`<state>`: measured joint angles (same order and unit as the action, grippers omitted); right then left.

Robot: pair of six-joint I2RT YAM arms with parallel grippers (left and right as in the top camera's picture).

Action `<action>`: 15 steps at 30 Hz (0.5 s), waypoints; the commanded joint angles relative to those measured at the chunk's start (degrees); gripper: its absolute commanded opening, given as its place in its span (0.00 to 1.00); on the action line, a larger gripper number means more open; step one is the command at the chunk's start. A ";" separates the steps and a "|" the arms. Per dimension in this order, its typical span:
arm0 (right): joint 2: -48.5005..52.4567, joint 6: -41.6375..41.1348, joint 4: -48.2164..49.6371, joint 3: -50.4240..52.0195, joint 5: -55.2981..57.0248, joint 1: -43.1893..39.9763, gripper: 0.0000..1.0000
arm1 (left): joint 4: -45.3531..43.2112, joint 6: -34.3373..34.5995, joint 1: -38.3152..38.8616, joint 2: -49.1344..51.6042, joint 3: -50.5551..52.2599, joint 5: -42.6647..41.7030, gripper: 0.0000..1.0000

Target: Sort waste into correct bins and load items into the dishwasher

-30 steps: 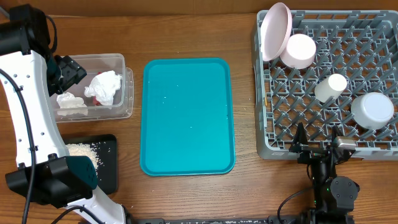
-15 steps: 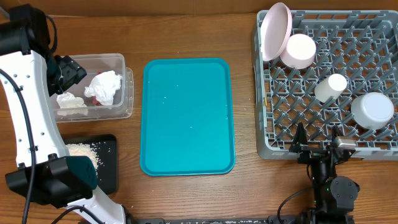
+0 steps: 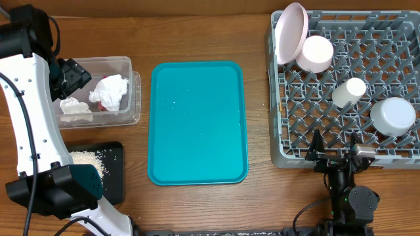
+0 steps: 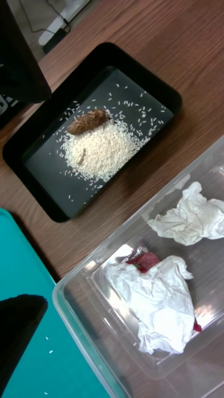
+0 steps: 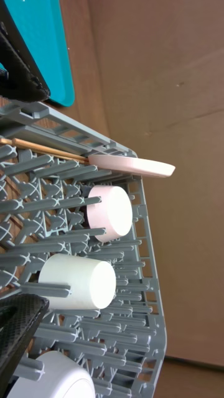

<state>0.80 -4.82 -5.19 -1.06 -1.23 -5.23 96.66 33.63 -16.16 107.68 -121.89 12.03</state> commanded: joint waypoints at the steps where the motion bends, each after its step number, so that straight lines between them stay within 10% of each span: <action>1: -0.63 0.33 0.37 0.61 0.11 -0.26 1.00 | 0.15 -4.24 0.07 -2.01 -0.85 -0.11 1.00; 15: -0.63 0.33 0.37 0.61 0.11 -0.26 1.00 | -6.80 -10.14 0.48 -17.53 19.02 -1.14 1.00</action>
<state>0.80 -4.67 -5.17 -1.06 -1.23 -5.23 92.53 26.48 -16.12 96.36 -110.61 11.16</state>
